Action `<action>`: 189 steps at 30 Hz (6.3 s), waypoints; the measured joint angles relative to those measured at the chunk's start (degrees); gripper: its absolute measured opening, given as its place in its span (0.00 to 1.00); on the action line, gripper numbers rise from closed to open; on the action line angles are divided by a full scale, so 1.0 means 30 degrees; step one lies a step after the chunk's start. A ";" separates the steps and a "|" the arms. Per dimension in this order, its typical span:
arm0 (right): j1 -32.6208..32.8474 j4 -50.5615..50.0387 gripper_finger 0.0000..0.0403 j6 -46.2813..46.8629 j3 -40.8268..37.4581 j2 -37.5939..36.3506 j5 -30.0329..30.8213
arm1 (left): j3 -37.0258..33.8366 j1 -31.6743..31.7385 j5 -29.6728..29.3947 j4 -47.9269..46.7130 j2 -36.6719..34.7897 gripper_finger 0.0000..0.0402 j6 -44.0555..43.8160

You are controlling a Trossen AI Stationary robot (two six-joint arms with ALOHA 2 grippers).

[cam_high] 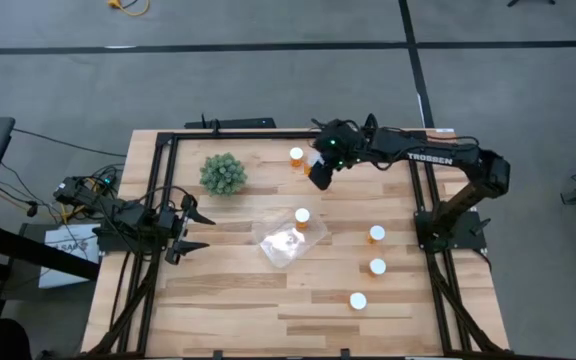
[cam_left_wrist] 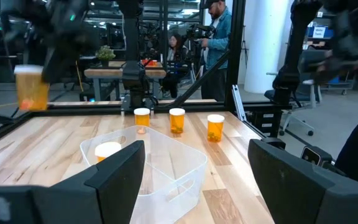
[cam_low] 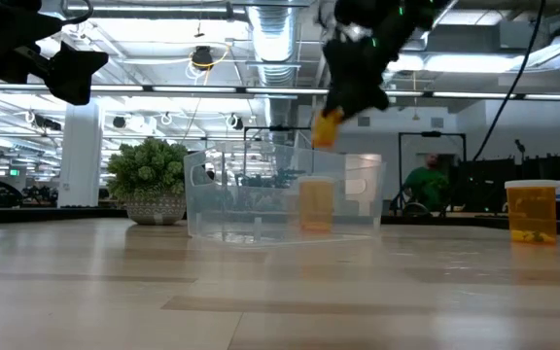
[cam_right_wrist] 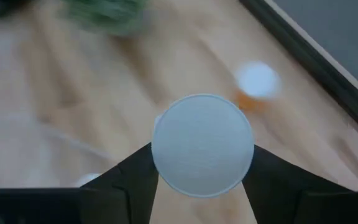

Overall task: Pick and place pill bottles into a basket
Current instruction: Put the orange medicine bottle into the transparent bin

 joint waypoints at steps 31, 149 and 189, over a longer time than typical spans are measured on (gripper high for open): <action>0.8025 -0.0842 0.46 0.3024 -0.1465 0.0047 0.0067 | -0.0002 -0.0004 0.0000 0.0002 -0.0004 0.69 -0.0005; 0.6226 0.0386 0.62 -0.2980 -0.2411 0.3657 -0.0014 | -0.0001 -0.0003 0.0000 0.0002 0.0004 0.69 -0.0002; -0.2441 0.4823 0.64 0.2397 0.0723 0.5399 0.1495 | -0.0003 -0.0004 -0.0002 0.0002 -0.0004 0.69 0.0002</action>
